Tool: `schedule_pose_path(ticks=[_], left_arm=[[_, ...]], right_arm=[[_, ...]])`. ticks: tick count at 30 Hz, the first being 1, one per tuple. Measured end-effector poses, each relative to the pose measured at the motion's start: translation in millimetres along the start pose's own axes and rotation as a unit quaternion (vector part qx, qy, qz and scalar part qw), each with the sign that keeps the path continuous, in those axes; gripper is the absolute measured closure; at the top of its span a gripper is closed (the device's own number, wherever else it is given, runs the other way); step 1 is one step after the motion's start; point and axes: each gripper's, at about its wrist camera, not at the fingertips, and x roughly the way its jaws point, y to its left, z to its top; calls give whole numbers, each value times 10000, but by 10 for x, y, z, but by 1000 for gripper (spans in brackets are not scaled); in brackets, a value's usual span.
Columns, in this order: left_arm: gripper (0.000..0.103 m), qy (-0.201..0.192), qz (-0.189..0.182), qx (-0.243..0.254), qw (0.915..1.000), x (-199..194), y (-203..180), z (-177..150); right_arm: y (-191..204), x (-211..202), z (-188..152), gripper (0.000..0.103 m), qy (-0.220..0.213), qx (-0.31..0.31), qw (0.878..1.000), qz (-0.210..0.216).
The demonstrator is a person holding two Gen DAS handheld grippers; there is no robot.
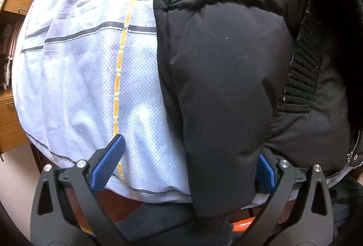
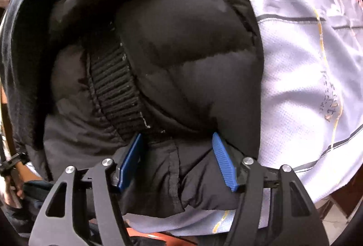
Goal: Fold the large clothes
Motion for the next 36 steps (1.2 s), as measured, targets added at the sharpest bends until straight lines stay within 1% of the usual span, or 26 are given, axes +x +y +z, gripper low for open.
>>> schedule_pose_path(ticks=[2, 3, 5, 6, 7, 10, 11, 12, 13, 15, 16, 17, 18, 19, 20, 21, 23, 25, 26, 27, 28, 29, 31, 32, 34, 36], left_arm=[[2, -244, 98, 152, 9995, -104, -74, -57], [2, -496, 234, 301, 9980, -228, -136, -93], [2, -1006, 503, 496, 9924, -504, -230, -193], [2, -1211, 525, 524, 9899, -616, -247, -252], [2, -1495, 410, 504, 9866, -786, -258, -327], [2, -2151, -129, 372, 9758, -1132, -228, -430], [2, -2398, -371, 311, 9696, -1239, -230, -452], [2, -2504, -507, 265, 9664, -1315, -279, -414], [2, -2497, -601, 237, 9662, -1309, -295, -357], [2, -2090, -668, 254, 9753, -1167, -492, -155], [2, -1850, -606, 239, 9806, -1014, -551, -109], [2, -1407, -442, 223, 9888, -888, -667, -25], [2, -1078, -313, 240, 9934, -729, -731, 26], [2, -798, -120, 298, 9963, -583, -827, 94], [2, -662, 190, 407, 9968, -474, -916, 127], [2, -651, 446, 537, 9954, -448, -993, 120], [2, -826, 492, 796, 9922, -615, -1089, 89], [2, -1168, 208, 850, 9893, -945, -1140, 79], [2, -1337, -65, 768, 9880, -1149, -1131, 154], [2, -1441, -387, 667, 9866, -1317, -1120, 263], [2, -1494, -675, 574, 9848, -1426, -1119, 367], [2, -1577, -1105, 365, 9806, -1595, -1110, 602], [2, -1776, -1607, 57, 9709, -1819, -1123, 924], [2, -1948, -1783, -85, 9645, -1935, -1172, 1126], [2, -2254, -1860, -261, 9560, -2097, -1298, 1502], [2, -2394, -1820, -324, 9532, -2115, -1354, 1831]], right_arm=[[91, -57, 22, 36, -35, -185, 9997, -134], [135, -110, 25, 35, -42, -231, 9997, -115], [257, -258, 67, 34, -237, -279, 9992, 168], [314, -402, 75, 31, -428, -361, 9976, 419], [382, -524, 77, 26, -614, -470, 9953, 582], [752, -820, 52, 22, -1309, -1126, 9769, 1258], [855, -832, 44, 22, -1438, -1259, 9719, 1371], [1012, -825, 52, 21, -1558, -1397, 9674, 1423], [1124, -786, 72, 21, -1566, -1495, 9655, 1445], [1372, -564, 107, 21, -1340, -1703, 9658, 1422], [1451, -425, 108, 21, -1181, -1744, 9688, 1304], [1563, -306, 111, 21, -1019, -1779, 9718, 1163], [1648, -49, 144, 21, -663, -1827, 9774, 832], [1717, 34, 116, 21, -476, -1818, 9800, 658], [1728, 212, 137, 21, -247, -1802, 9821, 480], [1739, 251, 147, 21, -214, -1791, 9825, 472], [1736, 109, 184, 21, -224, -1687, 9832, 656], [1685, -199, 255, 21, -525, -1539, 9815, 1010], [1651, -334, 303, 21, -667, -1438, 9801, 1192], [1585, -555, 432, 15, -865, -1194, 9771, 1532], [1536, -651, 532, 9, -966, -1032, 9751, 1708], [1497, -768, 657, 7, -1083, -826, 9726, 1886], [1468, -936, 934, 5, -1254, -309, 9680, 2150], [1473, -1025, 1109, 5, -1315, -115, 9645, 2288], [1544, -1140, 1422, 5, -1457, -127, 9609, 2350], [1672, -1176, 1790, 4, -1677, -230, 9601, 2226]])
